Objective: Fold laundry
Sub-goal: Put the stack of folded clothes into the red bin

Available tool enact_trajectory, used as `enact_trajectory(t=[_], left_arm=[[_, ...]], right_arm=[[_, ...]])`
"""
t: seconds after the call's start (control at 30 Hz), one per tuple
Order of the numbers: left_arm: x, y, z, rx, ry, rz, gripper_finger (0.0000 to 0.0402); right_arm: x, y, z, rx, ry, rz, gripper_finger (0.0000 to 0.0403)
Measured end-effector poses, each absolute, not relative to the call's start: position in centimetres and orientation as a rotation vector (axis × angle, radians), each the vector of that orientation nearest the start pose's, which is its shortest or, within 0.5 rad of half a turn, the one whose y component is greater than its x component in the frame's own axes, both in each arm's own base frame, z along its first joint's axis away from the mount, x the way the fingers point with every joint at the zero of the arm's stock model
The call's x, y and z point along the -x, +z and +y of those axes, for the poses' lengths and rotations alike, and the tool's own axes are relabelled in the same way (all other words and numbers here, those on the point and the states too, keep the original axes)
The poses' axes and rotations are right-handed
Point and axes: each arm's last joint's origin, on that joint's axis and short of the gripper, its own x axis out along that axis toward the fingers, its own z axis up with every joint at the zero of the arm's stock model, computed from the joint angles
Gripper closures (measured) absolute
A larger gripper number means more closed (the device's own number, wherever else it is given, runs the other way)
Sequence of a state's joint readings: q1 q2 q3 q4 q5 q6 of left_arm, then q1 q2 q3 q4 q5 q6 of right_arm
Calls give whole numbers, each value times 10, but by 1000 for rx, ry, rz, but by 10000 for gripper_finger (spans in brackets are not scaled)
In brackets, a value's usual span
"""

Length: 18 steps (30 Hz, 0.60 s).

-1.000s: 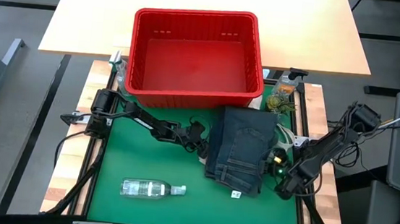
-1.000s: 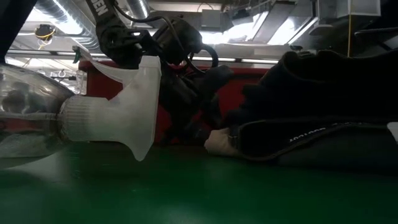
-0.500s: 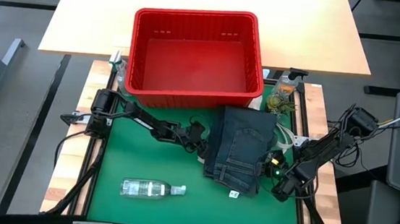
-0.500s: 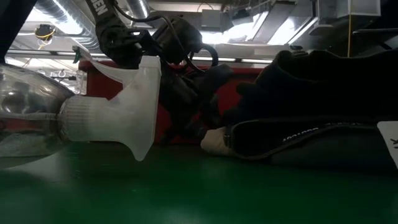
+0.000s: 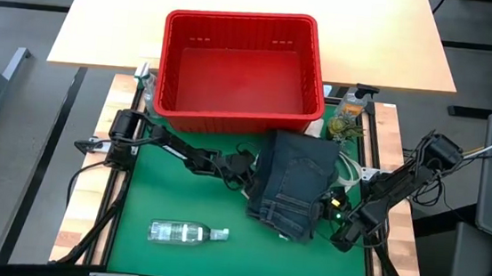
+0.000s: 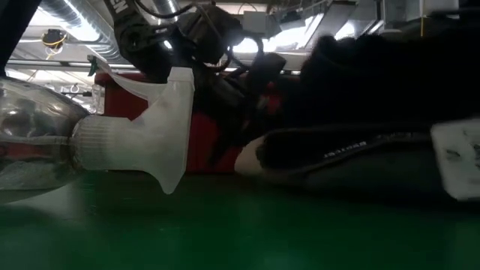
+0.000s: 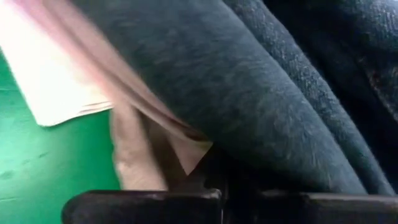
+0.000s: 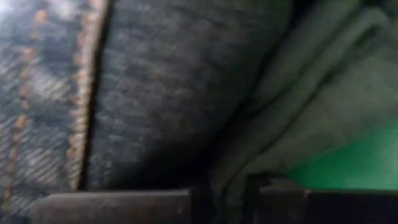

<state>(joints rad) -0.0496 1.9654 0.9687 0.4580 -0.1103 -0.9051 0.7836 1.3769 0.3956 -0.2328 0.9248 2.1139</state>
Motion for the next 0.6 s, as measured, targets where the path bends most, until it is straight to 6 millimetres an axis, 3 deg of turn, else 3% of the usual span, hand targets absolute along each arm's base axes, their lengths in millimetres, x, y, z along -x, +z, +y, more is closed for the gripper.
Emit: enact_trajectory(t=[0.6], left_arm=[[-386, 166, -29, 740, 216, 431, 401]], right_arm=[[-194, 157, 116, -814, -685, 386, 374]])
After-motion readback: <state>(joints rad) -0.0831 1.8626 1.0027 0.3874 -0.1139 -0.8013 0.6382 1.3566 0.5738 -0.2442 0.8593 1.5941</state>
